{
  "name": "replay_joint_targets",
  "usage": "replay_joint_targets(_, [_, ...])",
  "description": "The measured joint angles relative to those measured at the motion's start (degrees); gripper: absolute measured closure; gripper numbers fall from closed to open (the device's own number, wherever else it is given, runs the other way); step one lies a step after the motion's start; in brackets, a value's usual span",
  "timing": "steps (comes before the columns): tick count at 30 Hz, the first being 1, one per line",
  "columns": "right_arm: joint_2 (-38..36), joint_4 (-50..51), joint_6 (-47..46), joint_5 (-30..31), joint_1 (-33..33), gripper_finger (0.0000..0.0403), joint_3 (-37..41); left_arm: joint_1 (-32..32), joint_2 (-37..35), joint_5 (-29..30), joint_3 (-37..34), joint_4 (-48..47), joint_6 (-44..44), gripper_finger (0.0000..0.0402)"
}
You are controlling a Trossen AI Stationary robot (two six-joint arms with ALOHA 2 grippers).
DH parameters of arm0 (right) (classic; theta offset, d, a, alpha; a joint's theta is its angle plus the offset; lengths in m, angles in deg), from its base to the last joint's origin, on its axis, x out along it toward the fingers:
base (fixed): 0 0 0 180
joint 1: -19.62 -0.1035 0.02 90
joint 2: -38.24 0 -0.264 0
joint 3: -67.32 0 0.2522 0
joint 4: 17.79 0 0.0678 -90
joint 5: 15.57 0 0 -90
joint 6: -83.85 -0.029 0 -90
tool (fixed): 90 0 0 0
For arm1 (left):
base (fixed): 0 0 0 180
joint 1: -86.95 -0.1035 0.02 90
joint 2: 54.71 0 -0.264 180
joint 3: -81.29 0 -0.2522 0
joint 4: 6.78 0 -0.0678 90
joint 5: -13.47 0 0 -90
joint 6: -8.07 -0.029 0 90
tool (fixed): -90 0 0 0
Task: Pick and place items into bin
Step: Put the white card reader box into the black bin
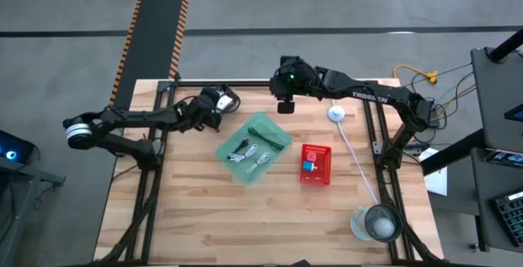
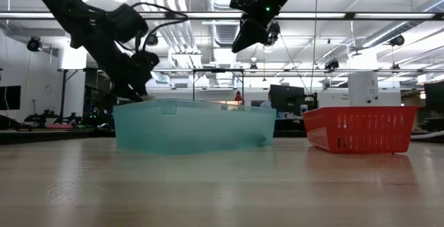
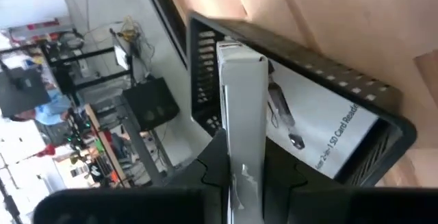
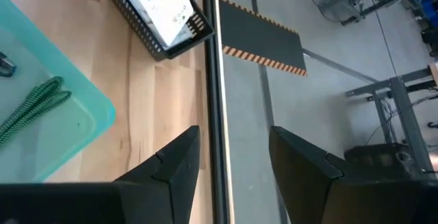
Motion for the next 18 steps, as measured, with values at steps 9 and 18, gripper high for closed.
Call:
replay_joint_targets(9, [0.00,0.11,0.04,0.09,0.02,0.0247,0.00,-0.52,3.71,2.90,0.15,2.95,0.15,0.0352])
replay_joint_targets(18, [0.00,0.27,0.04,0.11,0.07,0.0248,0.00,-1.13,1.71,3.44,0.28,3.70,0.40,0.0234])
